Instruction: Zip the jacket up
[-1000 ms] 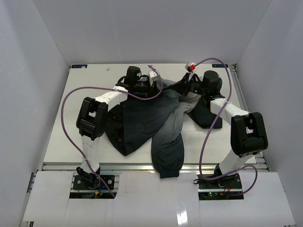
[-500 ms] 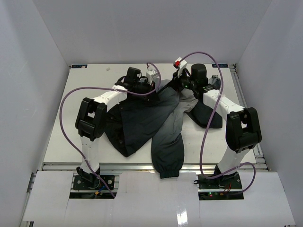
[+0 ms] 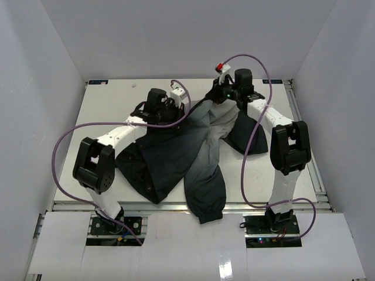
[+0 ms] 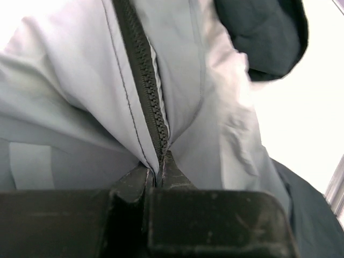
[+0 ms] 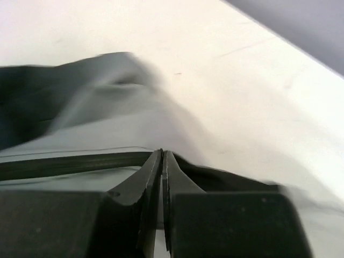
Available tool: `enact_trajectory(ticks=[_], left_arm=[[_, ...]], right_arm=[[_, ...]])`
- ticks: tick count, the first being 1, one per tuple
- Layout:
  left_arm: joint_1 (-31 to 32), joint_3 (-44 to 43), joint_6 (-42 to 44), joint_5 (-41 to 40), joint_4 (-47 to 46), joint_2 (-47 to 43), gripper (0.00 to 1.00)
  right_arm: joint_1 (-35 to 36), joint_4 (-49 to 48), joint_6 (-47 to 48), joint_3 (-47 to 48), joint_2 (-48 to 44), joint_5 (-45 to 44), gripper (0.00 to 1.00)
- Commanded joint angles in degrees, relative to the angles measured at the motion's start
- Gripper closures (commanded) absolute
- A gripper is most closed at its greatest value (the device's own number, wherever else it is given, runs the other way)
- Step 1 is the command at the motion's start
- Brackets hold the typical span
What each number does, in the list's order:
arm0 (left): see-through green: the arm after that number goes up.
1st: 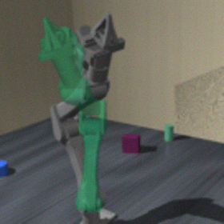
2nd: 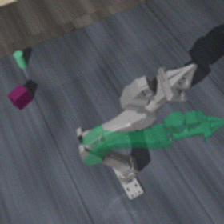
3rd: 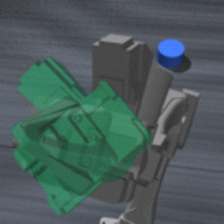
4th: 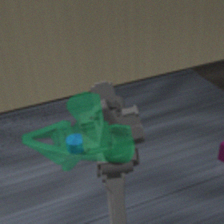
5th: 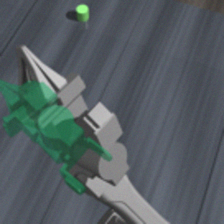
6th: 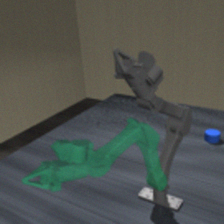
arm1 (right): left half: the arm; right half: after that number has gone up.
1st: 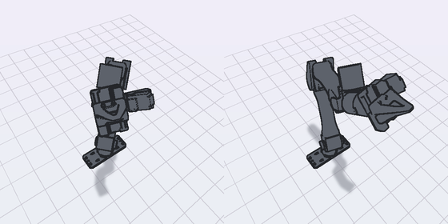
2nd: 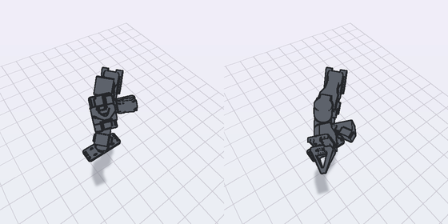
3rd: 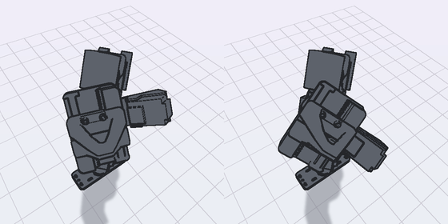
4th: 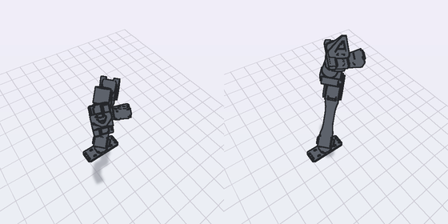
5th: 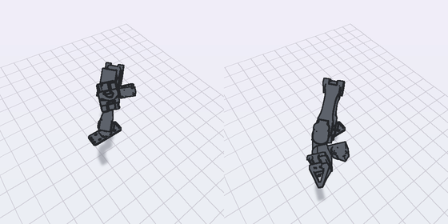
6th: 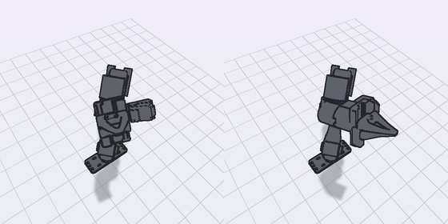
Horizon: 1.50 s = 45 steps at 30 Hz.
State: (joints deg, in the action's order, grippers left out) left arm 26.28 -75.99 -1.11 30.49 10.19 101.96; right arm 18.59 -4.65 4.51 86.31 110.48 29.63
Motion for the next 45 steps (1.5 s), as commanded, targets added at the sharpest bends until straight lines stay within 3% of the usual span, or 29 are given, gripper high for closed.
enact_trajectory(ticks=[1, 8, 13, 17, 24, 29, 35, 40, 45], left_arm=[[-0.35, 7.21, -4.29, -3.49, 1.46, -12.07, 1.0], [0.71, 18.21, -8.59, -1.58, -6.13, -20.12, 1.0], [4.57, 21.74, -9.09, -6.01, -6.91, -23.13, 1.0], [6.54, 23.57, -9.19, -10.7, -7.06, -22.78, 1.0], [11.42, 31.63, -12.91, -19.84, -10.21, -20.32, 1.0], [12.34, 35.95, -16.34, -22.15, -13.99, -18.59, 1.0], [13.53, 37.46, -17.16, -24.67, -15.0, -17.53, 1.0], [13.82, 38.78, -17.48, -25.26, -15.72, -16.84, 1.0], [13.95, 39.23, -17.61, -25.19, -16.32, -16.84, 1.0]], right_arm=[[-10.92, -3.64, -0.29, 9.81, 5.44, -10.53, 0.92], [-11.46, -5.3, 1.01, 11.72, 5.96, -8.06, 0.92], [-11.7, -7.23, 0.26, 15.82, 8.83, -8.43, 0.92], [-11.86, -5.94, -1.16, 16.36, 8.84, -3.52, 0.92], [-9.39, -8.77, -3.94, 1.83, -0.58, 6.73, 0.92], [-7.37, -22.68, -12.84, -15.82, -7.07, 11.21, 0.92], [-2.1, -24.75, -12.68, -16.78, -7.58, 10.55, 0.92], [0.39, -14.37, -6.46, -8.76, -3.95, 8.65, 0.62], [0.52, -4.63, -1.09, -0.47, 0.92, 8.03, 0.49]])
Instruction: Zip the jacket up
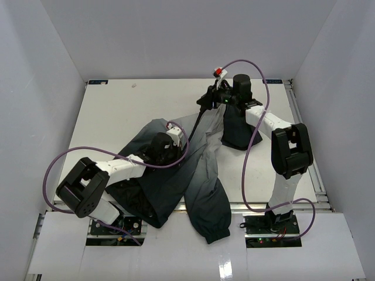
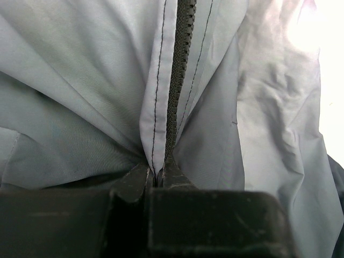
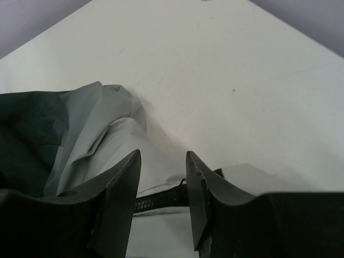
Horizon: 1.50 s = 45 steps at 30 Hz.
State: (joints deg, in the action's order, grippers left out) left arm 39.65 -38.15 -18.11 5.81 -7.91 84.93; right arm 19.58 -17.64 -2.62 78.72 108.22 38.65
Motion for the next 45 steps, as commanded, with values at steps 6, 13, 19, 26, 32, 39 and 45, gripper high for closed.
enact_trajectory(ticks=[6, 13, 19, 26, 32, 39, 45], left_arm=[[0.78, 1.32, -0.61, -0.28, 1.33, 1.35, 1.0], [1.04, 1.11, -0.7, -0.14, 1.18, 2.52, 1.0], [1.04, 2.11, -3.73, -0.98, -1.01, 1.52, 0.77], [0.95, -6.4, -3.17, -1.76, 4.18, -0.98, 0.45], [-3.11, -28.0, 2.47, -1.25, 16.89, 5.06, 0.36], [-9.63, -49.01, 9.04, 11.07, 25.37, 19.8, 0.32], [-10.19, -55.16, 13.96, 24.0, 31.16, 29.9, 0.32]], right_arm=[[-0.17, 14.27, 10.2, 10.95, 6.78, -2.75, 0.41], [0.31, 12.78, 7.45, 7.19, 5.43, -10.37, 0.44], [0.32, -0.61, -2.52, -11.64, -3.7, -17.07, 0.44], [1.03, -10.02, -4.19, -23.7, -6.82, -14.06, 0.4], [1.68, -14.22, -2.74, -27.42, -8.76, -11.55, 0.36], [1.68, -13.04, 0.68, -28.57, -13.13, -11.26, 0.35], [1.68, -8.56, -3.71, -25.44, -18.91, -18.98, 0.22]])
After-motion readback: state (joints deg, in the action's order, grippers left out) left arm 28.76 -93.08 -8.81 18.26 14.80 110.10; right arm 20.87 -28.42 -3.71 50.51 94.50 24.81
